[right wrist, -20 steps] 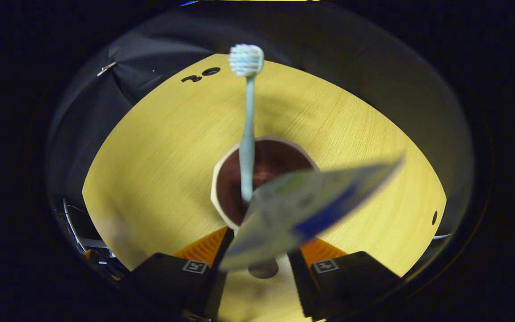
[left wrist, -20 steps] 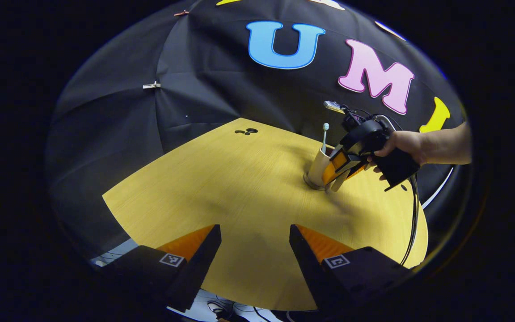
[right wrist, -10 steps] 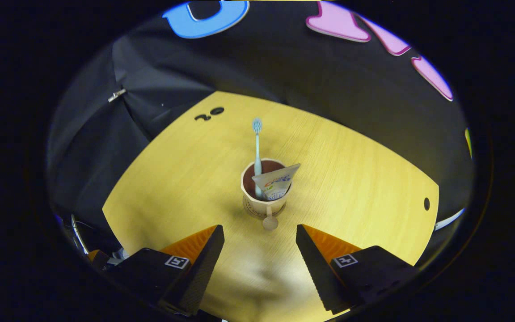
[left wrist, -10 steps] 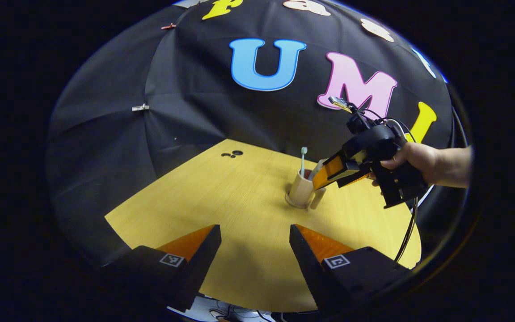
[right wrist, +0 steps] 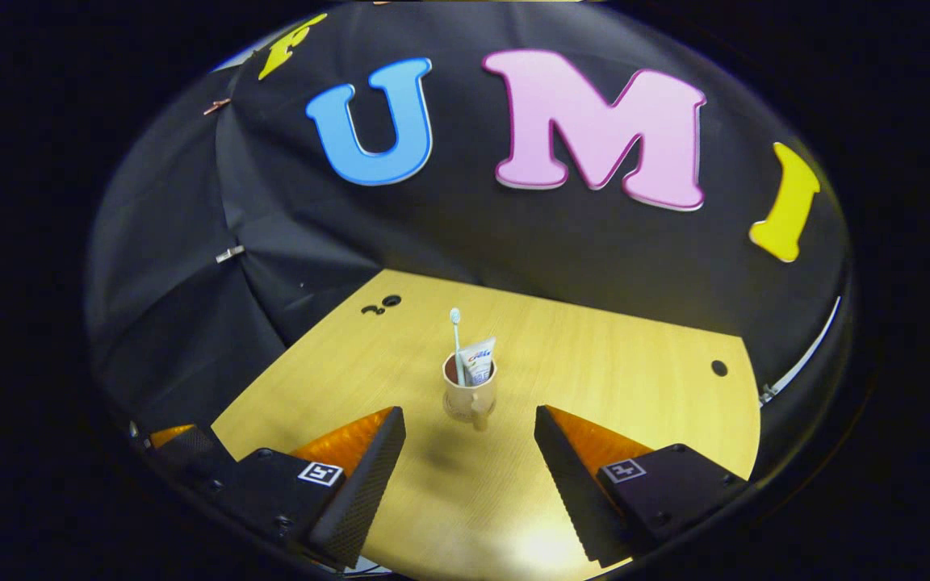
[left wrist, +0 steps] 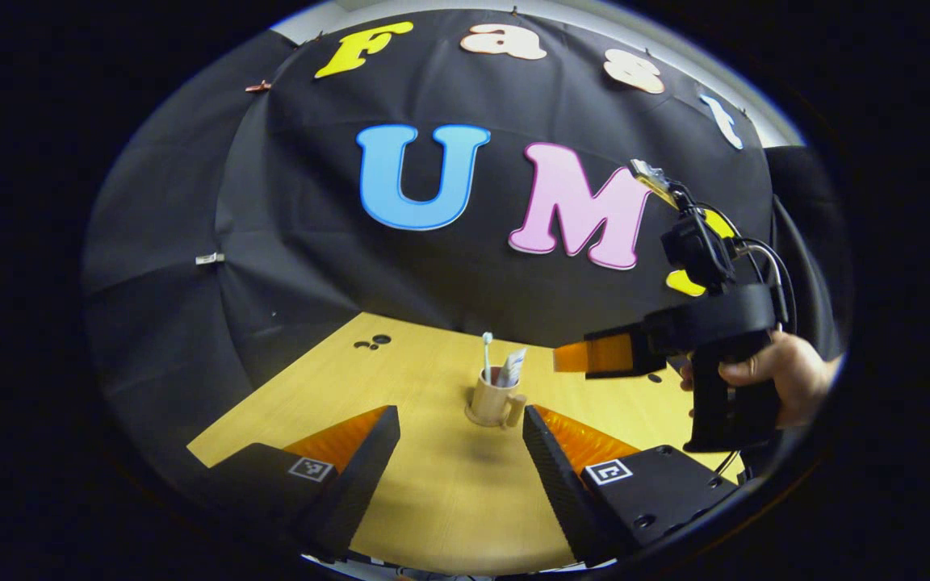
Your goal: Put the toothbrush and toothpaste on the desktop into the cup, then pick up the cup and place it on the coaster on the desktop.
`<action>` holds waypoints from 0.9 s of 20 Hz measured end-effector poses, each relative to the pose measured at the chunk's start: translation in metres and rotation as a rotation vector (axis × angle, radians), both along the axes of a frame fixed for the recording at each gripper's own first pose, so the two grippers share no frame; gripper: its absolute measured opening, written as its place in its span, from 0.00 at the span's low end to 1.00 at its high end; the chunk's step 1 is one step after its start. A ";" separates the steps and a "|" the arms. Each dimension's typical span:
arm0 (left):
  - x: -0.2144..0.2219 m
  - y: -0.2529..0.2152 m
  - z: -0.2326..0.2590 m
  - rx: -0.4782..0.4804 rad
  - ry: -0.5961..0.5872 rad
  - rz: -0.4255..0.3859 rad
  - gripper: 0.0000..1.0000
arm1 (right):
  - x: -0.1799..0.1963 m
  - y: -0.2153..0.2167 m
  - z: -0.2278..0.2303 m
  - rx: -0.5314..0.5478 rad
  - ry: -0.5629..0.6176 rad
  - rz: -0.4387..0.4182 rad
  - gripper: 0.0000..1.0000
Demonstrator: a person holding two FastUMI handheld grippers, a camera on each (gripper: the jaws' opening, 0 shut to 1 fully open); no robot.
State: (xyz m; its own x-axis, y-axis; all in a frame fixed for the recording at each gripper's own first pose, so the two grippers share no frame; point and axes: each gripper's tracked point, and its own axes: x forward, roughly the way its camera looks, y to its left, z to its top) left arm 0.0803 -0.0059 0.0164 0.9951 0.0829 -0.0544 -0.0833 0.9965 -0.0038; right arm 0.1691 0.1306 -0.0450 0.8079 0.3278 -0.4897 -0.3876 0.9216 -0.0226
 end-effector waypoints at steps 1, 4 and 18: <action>-0.005 -0.005 0.009 0.019 -0.028 -0.005 0.98 | -0.012 -0.006 0.009 0.015 -0.045 -0.015 0.99; -0.026 -0.011 0.025 0.061 -0.099 -0.015 0.98 | -0.055 -0.020 0.024 0.064 -0.140 -0.058 0.99; -0.094 -0.029 0.015 0.098 -0.181 -0.180 0.97 | -0.202 -0.079 0.004 0.081 -0.353 -0.306 0.99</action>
